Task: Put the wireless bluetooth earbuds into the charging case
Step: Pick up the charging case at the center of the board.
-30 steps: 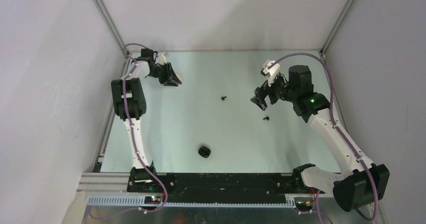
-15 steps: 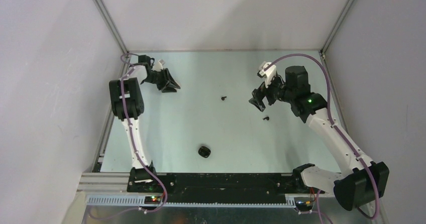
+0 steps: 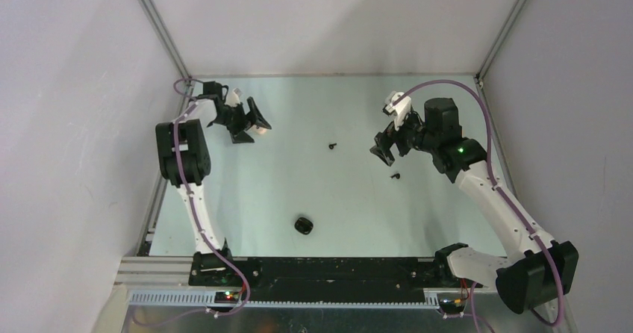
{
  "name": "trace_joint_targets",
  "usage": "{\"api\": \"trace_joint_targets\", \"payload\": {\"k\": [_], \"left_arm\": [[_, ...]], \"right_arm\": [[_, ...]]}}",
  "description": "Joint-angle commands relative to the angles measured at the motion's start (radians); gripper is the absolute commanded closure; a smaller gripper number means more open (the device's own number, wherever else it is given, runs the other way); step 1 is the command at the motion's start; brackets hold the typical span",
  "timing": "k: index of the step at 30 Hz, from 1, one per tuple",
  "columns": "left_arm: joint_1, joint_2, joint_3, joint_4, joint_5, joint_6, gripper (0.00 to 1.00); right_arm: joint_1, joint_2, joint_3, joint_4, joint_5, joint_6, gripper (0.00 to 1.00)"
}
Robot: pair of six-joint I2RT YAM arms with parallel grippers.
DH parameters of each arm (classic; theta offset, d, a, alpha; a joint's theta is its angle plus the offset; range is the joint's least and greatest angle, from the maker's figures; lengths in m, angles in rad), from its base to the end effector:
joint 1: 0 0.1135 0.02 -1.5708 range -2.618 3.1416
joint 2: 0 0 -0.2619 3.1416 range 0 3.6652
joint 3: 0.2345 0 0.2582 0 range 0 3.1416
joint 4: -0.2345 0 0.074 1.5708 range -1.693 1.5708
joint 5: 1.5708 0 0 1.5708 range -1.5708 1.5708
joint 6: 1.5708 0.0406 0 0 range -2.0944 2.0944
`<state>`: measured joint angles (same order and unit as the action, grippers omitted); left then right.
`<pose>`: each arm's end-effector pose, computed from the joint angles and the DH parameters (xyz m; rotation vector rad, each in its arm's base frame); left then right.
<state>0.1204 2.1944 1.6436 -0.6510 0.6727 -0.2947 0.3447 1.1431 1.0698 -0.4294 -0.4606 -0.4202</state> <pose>0.4562 0.0297 0.1472 -0.3803 2.6531 -0.9750 0.2414 0.1058 0.3401 -1.0159 1.7734 0.4291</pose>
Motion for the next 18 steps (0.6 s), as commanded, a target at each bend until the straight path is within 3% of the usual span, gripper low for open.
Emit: {"api": "trace_joint_targets", "payload": {"k": [1,6,10,15,18], "left_arm": [[0.001,-0.116,-0.031,-0.025,-0.120,0.050,0.01],[0.000,-0.239,-0.023,-0.062,-0.134,0.147,0.00],[-0.005,-0.456,-0.056,-0.071,-0.179,0.270,0.00],[-0.010,-0.784,-0.263,0.050,-0.317,0.482,0.01],[-0.010,-1.009,-0.401,0.155,-0.318,0.516,0.01]], "right_arm": [[-0.003,-0.026,0.002,0.031,0.032,0.001,0.01],[-0.007,-0.068,-0.001,0.087,0.190,0.019,0.00],[-0.011,-0.143,-0.043,0.155,0.215,0.019,0.01],[-0.035,-0.148,-0.065,0.090,-0.072,-0.053,0.01],[0.012,-0.121,-0.059,0.065,-0.123,-0.092,0.01]]}}
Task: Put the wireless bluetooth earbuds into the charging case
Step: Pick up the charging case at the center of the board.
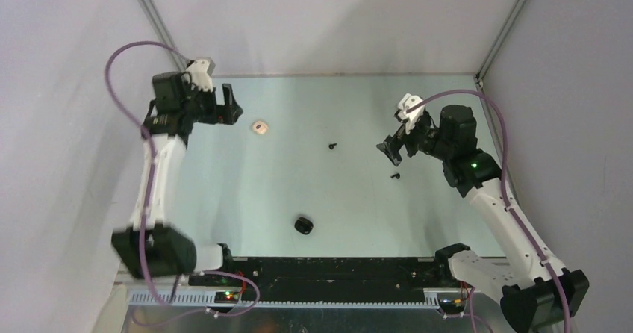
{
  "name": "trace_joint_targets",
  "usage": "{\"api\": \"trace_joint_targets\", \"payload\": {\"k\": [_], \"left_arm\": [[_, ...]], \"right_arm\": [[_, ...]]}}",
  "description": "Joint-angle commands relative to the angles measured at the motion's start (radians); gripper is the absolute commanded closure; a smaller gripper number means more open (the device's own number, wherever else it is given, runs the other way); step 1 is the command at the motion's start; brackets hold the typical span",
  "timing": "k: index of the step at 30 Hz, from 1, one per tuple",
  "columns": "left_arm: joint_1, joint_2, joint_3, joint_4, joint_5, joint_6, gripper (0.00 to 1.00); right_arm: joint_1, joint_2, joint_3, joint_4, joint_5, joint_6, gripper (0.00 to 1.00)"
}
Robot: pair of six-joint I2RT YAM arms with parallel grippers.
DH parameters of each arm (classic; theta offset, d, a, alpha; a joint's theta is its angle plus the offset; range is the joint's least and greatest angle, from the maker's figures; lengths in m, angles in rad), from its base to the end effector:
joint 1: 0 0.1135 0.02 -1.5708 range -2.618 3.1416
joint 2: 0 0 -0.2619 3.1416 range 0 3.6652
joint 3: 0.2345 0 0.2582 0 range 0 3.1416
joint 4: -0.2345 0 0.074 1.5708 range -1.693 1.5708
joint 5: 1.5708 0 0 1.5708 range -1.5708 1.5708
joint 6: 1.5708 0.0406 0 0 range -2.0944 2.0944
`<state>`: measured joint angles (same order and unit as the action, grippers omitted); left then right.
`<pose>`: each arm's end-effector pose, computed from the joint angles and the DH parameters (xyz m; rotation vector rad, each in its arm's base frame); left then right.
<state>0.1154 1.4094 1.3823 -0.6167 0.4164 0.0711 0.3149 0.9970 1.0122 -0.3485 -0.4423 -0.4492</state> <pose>0.3192 0.0205 0.3585 0.1803 2.1658 -0.3540 0.2158 0.0886 0.3610 -0.9699 1.6152 0.3284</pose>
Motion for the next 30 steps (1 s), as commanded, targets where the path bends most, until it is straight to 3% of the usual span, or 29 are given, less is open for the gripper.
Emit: {"api": "trace_joint_targets", "payload": {"k": [1,5,9,17,23,30], "left_arm": [[-0.005,-0.262,-0.203,0.136,-0.070,0.142,0.01],[-0.003,-0.415,-0.323,0.129,0.010,0.222,0.01],[-0.004,-0.528,-0.368,0.015,0.103,0.302,0.01],[-0.003,-0.822,-0.616,0.110,0.169,0.378,0.00],[-0.003,-0.800,-0.592,0.068,0.186,0.392,0.01],[-0.004,-0.769,-0.580,0.065,0.187,0.382,0.01]], "right_arm": [[0.088,0.030,0.002,-0.015,-0.119,-0.079,0.01],[0.307,0.078,0.008,-0.005,0.059,-0.187,0.01],[0.479,0.184,0.009,0.015,0.136,-0.211,0.00],[0.651,0.451,0.031,0.091,0.229,-0.087,0.00],[0.690,0.630,0.173,-0.033,0.245,0.036,0.03],[0.770,0.677,0.200,-0.084,0.166,0.112,0.03]]}}
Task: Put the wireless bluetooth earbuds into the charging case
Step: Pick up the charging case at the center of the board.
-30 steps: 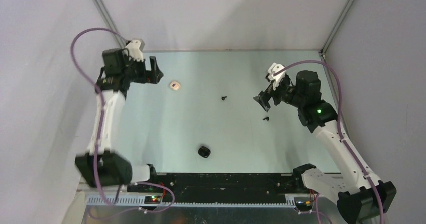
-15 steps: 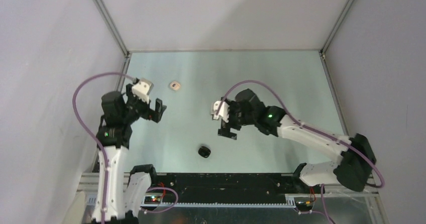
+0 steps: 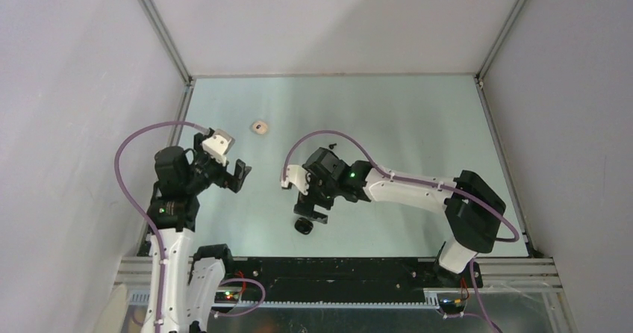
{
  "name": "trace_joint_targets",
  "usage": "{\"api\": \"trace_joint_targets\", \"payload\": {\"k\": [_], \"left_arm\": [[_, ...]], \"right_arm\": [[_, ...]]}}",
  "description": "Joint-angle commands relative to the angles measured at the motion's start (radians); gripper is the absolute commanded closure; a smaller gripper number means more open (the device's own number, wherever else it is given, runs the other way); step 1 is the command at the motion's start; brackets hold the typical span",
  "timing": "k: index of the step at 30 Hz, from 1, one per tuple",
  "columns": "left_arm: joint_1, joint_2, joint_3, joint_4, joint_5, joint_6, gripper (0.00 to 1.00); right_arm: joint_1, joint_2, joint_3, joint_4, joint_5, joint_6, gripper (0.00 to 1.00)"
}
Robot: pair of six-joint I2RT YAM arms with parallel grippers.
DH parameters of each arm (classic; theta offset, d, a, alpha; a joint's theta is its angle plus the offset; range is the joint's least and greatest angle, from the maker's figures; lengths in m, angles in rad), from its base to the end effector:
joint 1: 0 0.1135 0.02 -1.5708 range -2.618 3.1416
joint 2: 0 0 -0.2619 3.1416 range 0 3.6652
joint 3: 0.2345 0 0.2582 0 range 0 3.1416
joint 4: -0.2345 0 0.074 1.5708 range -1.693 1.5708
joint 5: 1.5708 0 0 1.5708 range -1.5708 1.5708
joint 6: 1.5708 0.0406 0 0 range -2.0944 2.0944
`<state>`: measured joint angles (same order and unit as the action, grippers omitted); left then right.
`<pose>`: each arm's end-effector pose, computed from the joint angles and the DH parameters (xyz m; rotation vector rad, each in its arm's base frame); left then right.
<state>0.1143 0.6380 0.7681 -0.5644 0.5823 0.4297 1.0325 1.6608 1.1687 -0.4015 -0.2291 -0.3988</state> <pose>0.1503 -0.0052 0.3161 0.6581 1.8210 -0.2227 0.1789 0.3176 0.2201 -1.7253 1.8293 0.5504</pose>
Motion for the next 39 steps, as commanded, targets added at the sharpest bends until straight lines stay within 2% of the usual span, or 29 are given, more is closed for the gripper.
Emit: {"api": "trace_joint_targets", "payload": {"k": [1,5,10,13,20,28,39], "left_arm": [[-0.003,0.000,0.035,0.013,0.019,0.023,0.01],[-0.002,-0.008,0.032,0.021,0.026,0.012,0.01],[-0.003,-0.001,0.024,0.034,0.044,0.005,0.01],[-0.003,0.000,0.015,0.047,0.030,-0.003,0.01],[-0.002,0.004,-0.011,0.110,-0.031,-0.058,0.01],[-0.002,-0.004,-0.012,0.149,-0.097,-0.154,0.01],[-0.004,-0.006,-0.030,0.158,-0.001,-0.138,0.01]], "right_arm": [[0.061,0.021,0.044,-0.028,-0.046,0.078,0.02],[0.100,0.099,0.059,-0.017,0.016,0.106,0.02],[0.054,0.241,0.220,-0.131,-0.019,0.197,0.06],[0.036,0.292,0.256,-0.159,-0.030,0.215,0.08],[0.033,0.323,0.253,-0.196,-0.088,0.203,0.11],[-0.018,0.313,0.234,-0.242,-0.281,0.165,0.18],[-0.054,0.351,0.236,-0.219,-0.310,0.164,0.21]]}}
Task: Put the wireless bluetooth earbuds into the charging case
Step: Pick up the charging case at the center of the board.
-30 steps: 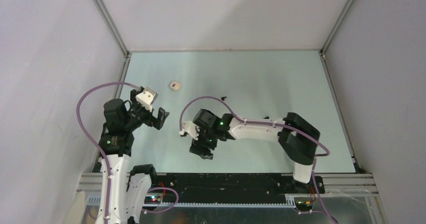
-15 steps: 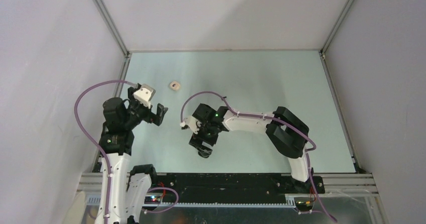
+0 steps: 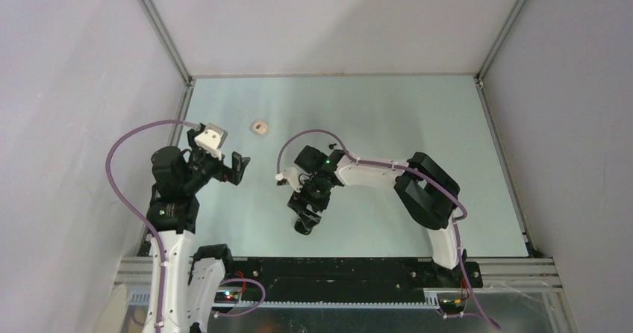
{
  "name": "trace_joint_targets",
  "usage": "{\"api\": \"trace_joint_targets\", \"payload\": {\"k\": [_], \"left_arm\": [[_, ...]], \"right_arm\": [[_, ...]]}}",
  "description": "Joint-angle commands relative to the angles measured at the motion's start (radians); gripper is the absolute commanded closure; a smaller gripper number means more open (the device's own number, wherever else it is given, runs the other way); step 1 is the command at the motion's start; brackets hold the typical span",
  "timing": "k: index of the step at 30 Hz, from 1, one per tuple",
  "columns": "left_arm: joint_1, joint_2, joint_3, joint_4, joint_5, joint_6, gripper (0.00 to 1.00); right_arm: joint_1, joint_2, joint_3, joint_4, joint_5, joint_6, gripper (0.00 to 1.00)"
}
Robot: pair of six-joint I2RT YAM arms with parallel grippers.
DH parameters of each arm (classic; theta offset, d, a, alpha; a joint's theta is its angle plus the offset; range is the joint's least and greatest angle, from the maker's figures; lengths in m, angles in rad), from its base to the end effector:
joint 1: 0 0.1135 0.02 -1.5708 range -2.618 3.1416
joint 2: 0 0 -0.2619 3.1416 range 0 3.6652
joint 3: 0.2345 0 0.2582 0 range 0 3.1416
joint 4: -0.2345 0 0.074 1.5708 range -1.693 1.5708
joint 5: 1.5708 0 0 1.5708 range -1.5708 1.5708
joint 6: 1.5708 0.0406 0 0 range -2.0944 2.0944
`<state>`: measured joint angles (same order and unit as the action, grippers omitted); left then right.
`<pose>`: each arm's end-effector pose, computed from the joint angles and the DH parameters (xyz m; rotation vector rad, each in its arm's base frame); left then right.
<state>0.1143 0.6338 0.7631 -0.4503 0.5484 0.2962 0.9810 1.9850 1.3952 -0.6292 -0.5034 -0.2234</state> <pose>0.1548 -0.0035 0.3262 0.5310 1.7719 -0.2327 0.2091 0.3477 0.1606 -1.7366 2.2945 0.8757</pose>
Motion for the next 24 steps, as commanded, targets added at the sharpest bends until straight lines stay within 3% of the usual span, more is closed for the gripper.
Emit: {"api": "trace_joint_targets", "payload": {"k": [1,8,12,16,20,24], "left_arm": [[-0.004,-0.014,-0.038,0.060,0.033,-0.005,0.00],[-0.004,-0.033,-0.039,0.046,0.103,0.014,0.01],[-0.004,-0.009,-0.021,0.019,0.107,0.025,0.01],[-0.005,-0.028,-0.024,0.018,0.104,0.029,0.01],[-0.005,-0.036,-0.033,0.023,0.121,0.029,0.01],[-0.005,-0.002,-0.024,0.015,0.143,0.024,0.01]], "right_arm": [[-0.001,0.032,0.010,0.012,-0.038,-0.012,0.22],[0.045,0.056,0.018,0.014,-0.027,-0.024,0.27],[0.066,0.067,0.027,0.004,0.001,-0.027,0.36],[0.076,0.088,0.030,0.010,0.053,-0.019,0.48],[0.077,0.094,0.035,0.012,0.068,-0.015,0.71],[0.069,0.045,0.046,-0.005,0.079,-0.043,0.76]]}}
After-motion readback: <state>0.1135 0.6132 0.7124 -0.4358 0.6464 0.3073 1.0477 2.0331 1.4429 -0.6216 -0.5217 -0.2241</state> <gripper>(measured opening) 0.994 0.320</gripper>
